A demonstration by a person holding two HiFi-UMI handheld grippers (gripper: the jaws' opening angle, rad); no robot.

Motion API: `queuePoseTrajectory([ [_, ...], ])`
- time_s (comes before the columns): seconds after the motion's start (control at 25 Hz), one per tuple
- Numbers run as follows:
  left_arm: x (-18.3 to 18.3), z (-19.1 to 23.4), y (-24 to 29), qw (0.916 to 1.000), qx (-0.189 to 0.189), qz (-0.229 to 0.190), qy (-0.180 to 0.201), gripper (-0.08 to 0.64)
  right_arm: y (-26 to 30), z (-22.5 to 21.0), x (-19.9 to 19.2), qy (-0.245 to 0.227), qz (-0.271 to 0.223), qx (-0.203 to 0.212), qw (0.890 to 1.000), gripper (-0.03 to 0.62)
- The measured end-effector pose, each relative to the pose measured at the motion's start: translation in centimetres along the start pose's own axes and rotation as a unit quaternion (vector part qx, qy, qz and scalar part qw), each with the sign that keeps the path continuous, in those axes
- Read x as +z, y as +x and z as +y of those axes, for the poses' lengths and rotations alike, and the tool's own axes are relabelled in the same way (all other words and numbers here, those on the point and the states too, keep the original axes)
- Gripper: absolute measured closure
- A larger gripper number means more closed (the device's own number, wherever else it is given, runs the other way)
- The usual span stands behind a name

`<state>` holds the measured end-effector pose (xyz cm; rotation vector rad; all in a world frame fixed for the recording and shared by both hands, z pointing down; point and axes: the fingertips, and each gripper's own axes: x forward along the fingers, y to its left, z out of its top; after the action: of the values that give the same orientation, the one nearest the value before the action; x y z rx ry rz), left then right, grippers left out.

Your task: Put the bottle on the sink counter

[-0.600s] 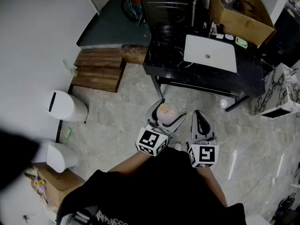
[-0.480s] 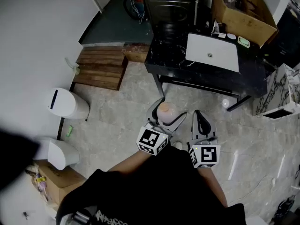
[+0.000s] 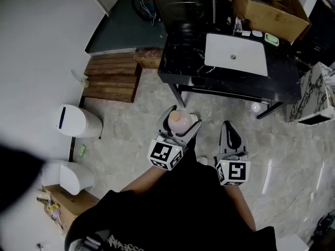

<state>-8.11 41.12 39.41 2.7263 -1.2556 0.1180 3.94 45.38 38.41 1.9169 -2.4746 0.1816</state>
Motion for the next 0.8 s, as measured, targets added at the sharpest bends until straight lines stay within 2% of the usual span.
queuePoseTrajectory([
  [0.28, -0.5, 3.9, 6.5, 0.9998, -0.018, -0.006, -0.008, 0.155, 5.4, -2.3, -0.7, -0.009, 0.018, -0.001, 1.0, 0.552],
  [0.56, -0.5, 9.3, 13.6, 0.9995, -0.029, -0.002, -0.009, 0.155, 14.0, -4.2, 0.2, -0.028, 0.049, 0.006, 0.998, 0.552],
  [0.72, -0.3, 13.2, 17.3, 0.9986, -0.04, 0.002, -0.033, 0.155, 19.7, -4.8, 0.9, -0.039, 0.072, 0.015, 0.997, 0.552],
  [0.8, 0.3, 15.2, 19.1, 0.9984, -0.046, 0.001, -0.034, 0.155, 22.7, -4.8, 1.5, -0.045, 0.075, 0.023, 0.996, 0.552],
])
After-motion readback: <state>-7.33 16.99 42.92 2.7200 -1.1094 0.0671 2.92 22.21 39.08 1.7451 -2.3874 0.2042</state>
